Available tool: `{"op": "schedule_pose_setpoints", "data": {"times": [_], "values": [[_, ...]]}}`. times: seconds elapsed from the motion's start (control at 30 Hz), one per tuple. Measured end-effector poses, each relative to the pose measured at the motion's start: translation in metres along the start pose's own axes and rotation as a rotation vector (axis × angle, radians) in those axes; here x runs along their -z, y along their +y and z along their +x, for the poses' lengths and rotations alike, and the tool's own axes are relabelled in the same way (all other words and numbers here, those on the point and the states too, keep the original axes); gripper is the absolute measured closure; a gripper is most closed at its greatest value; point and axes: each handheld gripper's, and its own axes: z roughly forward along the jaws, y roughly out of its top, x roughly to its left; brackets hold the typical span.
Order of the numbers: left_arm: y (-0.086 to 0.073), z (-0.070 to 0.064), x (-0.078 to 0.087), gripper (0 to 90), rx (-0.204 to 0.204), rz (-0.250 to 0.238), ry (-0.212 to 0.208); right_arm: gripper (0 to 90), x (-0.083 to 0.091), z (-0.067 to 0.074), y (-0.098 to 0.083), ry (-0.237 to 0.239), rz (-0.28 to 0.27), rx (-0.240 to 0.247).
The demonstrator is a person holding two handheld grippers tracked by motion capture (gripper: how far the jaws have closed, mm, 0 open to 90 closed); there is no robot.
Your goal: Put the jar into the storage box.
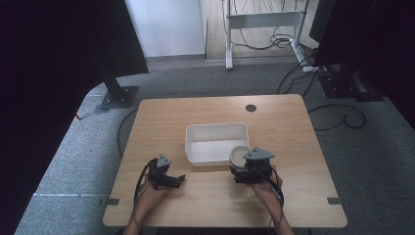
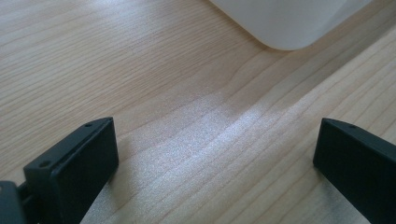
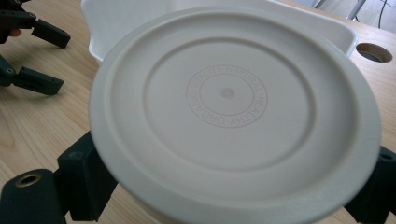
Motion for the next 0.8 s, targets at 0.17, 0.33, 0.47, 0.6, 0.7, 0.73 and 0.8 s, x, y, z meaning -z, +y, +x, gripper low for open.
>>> {"op": "schedule_pose_setpoints", "data": {"times": [0.17, 0.33, 0.47, 0.6, 0.7, 0.73, 0.8], "values": [[0.000, 0.000, 0.000, 0.0, 0.000, 0.000, 0.000, 9.3, -0.006, 0.002, 0.005, 0.006, -0.004, 0.001], [0.000, 0.000, 0.000, 0.0, 0.001, -0.002, -0.001, 9.3, -0.012, 0.004, 0.010, 0.013, -0.006, 0.008], [0.000, 0.000, 0.000, 0.0, 0.002, -0.002, 0.000, 9.3, -0.017, 0.005, 0.015, 0.014, -0.007, 0.013], [0.000, 0.000, 0.000, 0.0, 0.001, -0.002, 0.000, 9.4, -0.025, 0.006, 0.019, 0.016, -0.008, 0.013], [0.000, 0.000, 0.000, 0.0, 0.001, -0.002, -0.001, 9.3, -0.029, 0.008, 0.021, 0.016, -0.007, 0.017], [0.000, 0.000, 0.000, 0.0, 0.001, -0.002, -0.001, 9.3, -0.031, 0.008, 0.022, 0.017, -0.008, 0.017], [0.000, 0.000, 0.000, 0.0, 0.001, -0.001, 0.000, 9.3, -0.034, 0.009, 0.023, 0.020, -0.012, 0.016]]}}
